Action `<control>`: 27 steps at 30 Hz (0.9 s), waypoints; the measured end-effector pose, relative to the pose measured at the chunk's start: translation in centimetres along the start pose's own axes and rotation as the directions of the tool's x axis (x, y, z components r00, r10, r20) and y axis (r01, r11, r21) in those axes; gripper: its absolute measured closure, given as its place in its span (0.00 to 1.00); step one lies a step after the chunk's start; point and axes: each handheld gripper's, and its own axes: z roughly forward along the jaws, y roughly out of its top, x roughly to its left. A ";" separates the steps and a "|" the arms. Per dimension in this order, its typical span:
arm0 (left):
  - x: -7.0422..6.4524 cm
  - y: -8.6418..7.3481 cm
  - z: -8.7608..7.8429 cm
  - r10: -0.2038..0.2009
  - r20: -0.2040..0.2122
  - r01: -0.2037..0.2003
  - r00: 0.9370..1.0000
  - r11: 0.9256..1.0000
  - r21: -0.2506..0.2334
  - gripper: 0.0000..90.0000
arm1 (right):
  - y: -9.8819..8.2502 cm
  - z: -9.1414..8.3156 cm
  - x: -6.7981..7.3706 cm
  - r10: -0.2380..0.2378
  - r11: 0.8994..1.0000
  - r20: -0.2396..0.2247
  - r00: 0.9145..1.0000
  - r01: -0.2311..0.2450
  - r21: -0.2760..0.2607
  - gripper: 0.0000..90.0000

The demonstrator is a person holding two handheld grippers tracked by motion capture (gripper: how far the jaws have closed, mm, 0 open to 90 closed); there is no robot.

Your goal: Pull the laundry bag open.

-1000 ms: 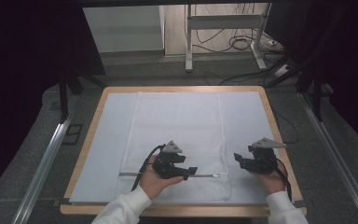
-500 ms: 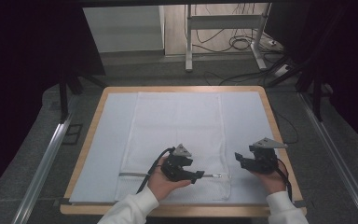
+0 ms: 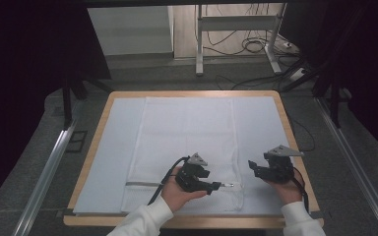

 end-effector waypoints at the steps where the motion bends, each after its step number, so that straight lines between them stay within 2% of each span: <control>1: 0.0 0.1 0.1 0.002 0.002 -0.002 1.000 1.000 0.003 0.43 | 0.0 0.0 0.0 0.001 1.000 -0.001 1.000 -0.001 -0.001 0.34; 11: -0.5 0.6 1.5 -0.032 0.043 0.031 0.999 0.999 0.030 0.45 | 0.0 -0.2 -0.1 0.005 1.000 0.002 1.000 -0.005 -0.006 0.34; 27: -0.8 0.7 2.7 -0.036 0.042 0.033 0.998 0.997 0.068 0.51 | 0.0 -0.3 -0.3 0.009 1.000 0.008 1.000 -0.009 -0.010 0.34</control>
